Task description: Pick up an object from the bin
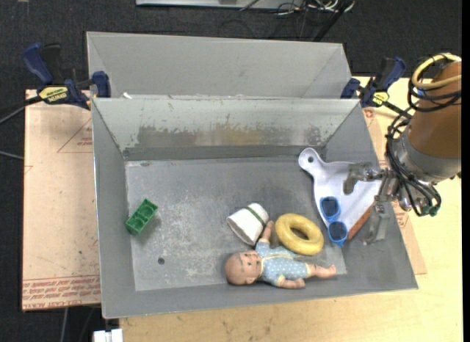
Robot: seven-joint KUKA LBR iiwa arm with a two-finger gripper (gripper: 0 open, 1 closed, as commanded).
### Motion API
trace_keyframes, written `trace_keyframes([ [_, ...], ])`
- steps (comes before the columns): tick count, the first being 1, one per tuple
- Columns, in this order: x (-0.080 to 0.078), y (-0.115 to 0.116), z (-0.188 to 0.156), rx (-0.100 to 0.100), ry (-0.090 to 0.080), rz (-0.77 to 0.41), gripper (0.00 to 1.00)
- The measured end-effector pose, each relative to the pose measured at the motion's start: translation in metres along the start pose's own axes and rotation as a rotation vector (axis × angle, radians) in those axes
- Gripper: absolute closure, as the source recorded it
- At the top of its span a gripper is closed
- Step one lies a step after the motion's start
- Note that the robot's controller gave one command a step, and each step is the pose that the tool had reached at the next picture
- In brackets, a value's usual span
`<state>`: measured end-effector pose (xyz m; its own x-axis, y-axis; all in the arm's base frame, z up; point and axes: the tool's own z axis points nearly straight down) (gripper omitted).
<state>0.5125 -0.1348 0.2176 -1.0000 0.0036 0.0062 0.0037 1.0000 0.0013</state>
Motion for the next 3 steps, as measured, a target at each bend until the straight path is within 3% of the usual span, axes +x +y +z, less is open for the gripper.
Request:
trace_keyframes([
  [1,-0.002,0.001,-0.004,0.002,-0.008,-0.005,1.0],
  [2,-0.002,0.001,-0.004,0.002,-0.008,-0.005,1.0],
  [3,-0.012,0.002,-0.002,0.002,-0.01,-0.051,1.0],
])
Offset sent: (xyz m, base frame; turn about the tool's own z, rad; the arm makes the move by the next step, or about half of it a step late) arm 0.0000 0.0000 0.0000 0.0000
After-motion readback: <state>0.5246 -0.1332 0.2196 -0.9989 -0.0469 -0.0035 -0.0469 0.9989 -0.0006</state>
